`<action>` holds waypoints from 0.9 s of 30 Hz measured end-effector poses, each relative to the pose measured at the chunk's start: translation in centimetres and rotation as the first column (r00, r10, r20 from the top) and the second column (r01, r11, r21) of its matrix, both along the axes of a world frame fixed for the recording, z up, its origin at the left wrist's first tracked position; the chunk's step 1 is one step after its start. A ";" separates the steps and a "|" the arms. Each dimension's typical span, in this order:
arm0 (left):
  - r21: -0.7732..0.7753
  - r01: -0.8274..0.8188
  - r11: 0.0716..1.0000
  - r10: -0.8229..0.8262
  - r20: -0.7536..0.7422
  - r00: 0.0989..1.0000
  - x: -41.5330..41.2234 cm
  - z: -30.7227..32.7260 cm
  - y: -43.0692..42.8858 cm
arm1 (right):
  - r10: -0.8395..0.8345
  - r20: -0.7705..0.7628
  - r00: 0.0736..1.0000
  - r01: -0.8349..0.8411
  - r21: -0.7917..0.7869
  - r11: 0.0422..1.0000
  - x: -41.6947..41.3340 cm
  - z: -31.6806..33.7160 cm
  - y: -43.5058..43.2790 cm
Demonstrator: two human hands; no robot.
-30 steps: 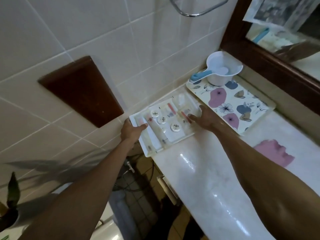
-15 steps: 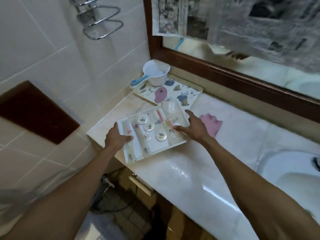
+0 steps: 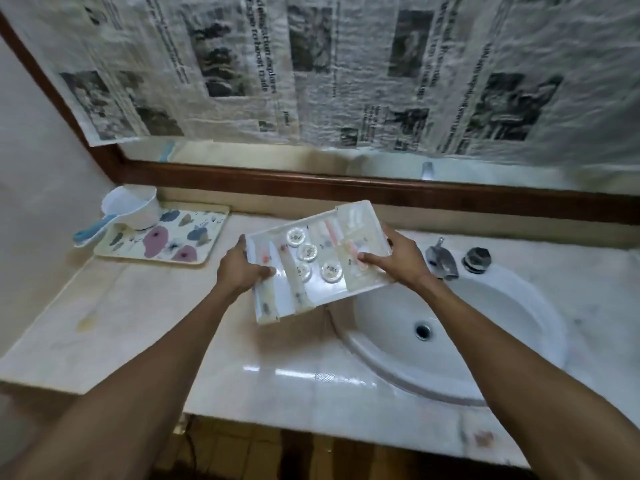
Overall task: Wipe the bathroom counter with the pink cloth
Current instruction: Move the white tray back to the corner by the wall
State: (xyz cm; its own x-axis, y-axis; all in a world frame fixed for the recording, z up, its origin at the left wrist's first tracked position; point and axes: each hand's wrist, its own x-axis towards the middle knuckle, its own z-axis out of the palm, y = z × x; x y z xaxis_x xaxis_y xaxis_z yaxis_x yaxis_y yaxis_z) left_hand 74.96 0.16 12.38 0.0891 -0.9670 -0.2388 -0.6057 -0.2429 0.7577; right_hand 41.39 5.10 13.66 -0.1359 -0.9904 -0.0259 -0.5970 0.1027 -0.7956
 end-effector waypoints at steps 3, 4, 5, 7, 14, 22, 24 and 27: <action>0.001 0.119 0.993 -0.119 -0.016 0.993 -7.1 1.5 -0.8 | -0.151 -0.007 0.989 0.151 -0.027 0.988 -5.9 1.4 2.9; -0.009 0.161 0.987 -0.161 -0.027 0.987 -9.6 1.7 -1.4 | -0.204 0.002 0.979 0.204 -0.044 0.978 -7.9 1.6 3.8; -0.002 0.185 0.983 -0.185 -0.035 0.982 -11.8 2.0 -1.8 | -0.256 0.006 0.967 0.256 -0.046 0.966 -9.7 1.9 4.8; 0.020 0.258 0.966 -0.257 -0.057 0.965 -16.5 2.1 -3.1 | -0.344 0.014 0.939 0.344 -0.048 0.938 -13.2 2.4 6.7; 0.010 0.511 0.859 -0.509 -0.080 0.857 -31.0 1.5 -4.9 | -0.576 -0.023 0.817 0.574 -0.046 0.817 -22.5 2.8 12.6; -0.008 0.613 0.790 -0.613 -0.022 0.790 -43.9 0.6 -3.2 | -0.701 -0.080 0.708 0.706 0.043 0.707 -32.7 0.1 15.6; -0.021 0.627 0.779 -0.627 0.014 0.779 -46.9 0.6 -2.8 | -0.712 -0.083 0.697 0.716 0.058 0.695 -35.6 -0.7 15.7; -0.004 0.608 0.794 -0.607 0.055 0.793 -51.9 -0.5 -2.8 | -0.717 -0.096 0.690 0.724 0.099 0.683 -40.7 -2.3 15.6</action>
State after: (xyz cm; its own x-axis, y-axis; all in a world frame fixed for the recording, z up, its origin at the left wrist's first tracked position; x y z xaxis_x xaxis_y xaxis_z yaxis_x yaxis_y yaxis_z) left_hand 23.05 -2.61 11.85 -0.5073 -0.8305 -0.2300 -0.6594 0.2023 0.7241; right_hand 0.68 20.72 11.36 -0.8105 -0.5751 -0.1111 -0.3330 0.6085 -0.7203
